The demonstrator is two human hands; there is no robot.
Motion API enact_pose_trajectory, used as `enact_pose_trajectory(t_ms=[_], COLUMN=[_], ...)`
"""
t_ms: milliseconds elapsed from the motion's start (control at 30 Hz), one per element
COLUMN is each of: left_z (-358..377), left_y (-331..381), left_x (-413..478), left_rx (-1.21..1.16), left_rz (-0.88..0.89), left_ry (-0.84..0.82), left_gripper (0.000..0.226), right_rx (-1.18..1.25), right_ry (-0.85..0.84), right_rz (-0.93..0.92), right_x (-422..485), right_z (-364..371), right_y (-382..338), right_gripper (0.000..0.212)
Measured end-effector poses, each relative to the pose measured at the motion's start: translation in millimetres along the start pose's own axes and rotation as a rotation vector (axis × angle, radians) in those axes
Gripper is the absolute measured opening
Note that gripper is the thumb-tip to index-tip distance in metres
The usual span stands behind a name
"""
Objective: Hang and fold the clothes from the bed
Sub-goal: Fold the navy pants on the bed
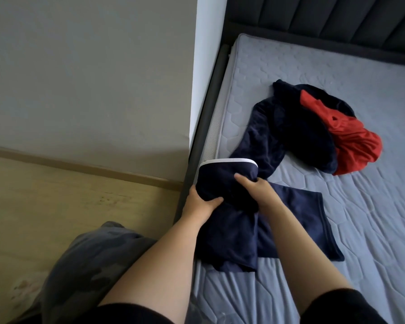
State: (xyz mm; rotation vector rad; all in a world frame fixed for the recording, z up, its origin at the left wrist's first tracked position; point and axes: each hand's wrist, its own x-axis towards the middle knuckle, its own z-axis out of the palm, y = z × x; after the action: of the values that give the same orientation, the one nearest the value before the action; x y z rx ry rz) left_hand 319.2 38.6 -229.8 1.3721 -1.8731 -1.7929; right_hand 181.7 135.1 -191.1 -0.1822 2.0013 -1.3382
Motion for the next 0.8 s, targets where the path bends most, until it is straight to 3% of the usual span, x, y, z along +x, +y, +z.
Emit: enact_pose_trajectory(t_ms=[100,200,300,433,500,567,667,800], left_z=[1.8,1.4,-2.1,-2.8,-0.9,1.0,2.8,6.3], left_y=[-1.3,-2.8,-3.5,-3.0,-0.8,1.1,5.4,14.2], left_x=[-1.9,-1.4,0.6,3.9,3.0,0.3,-4.6,-5.8], left_rx=[0.082,0.038,-0.063,0.007,0.029,0.081,0.194,0.209], left_rz=[0.099,0.115,0.04,-0.013,0.007,0.04,0.089,0.137], left_ry=[-0.03,-0.043,-0.064,-0.052,-0.054,-0.033,0.064,0.148], left_gripper=[0.092,0.094,0.085,0.083,0.074,0.059,0.041,0.038], right_rx=[-0.042,0.199,0.335,-0.113,-0.13,-0.083,-0.175,-0.327], right_ry=[0.155,0.012,-0.052,0.369,0.581,0.677,0.583,0.496], right_rz=[-0.018,-0.007,0.079,-0.02,-0.105,-0.127,-0.078,-0.106], right_x=[12.2,23.0,33.5,40.0,29.3,13.3,-5.1,-9.2], right_z=[1.3,-2.7,-11.7,-23.3,-24.9,-21.4,-4.8,16.5], right_y=[-10.8,-16.2,-6.3,11.1,11.8,17.6,43.8,59.4], right_gripper=[0.034,0.007,0.014,0.032,0.035,0.035,0.039,0.03])
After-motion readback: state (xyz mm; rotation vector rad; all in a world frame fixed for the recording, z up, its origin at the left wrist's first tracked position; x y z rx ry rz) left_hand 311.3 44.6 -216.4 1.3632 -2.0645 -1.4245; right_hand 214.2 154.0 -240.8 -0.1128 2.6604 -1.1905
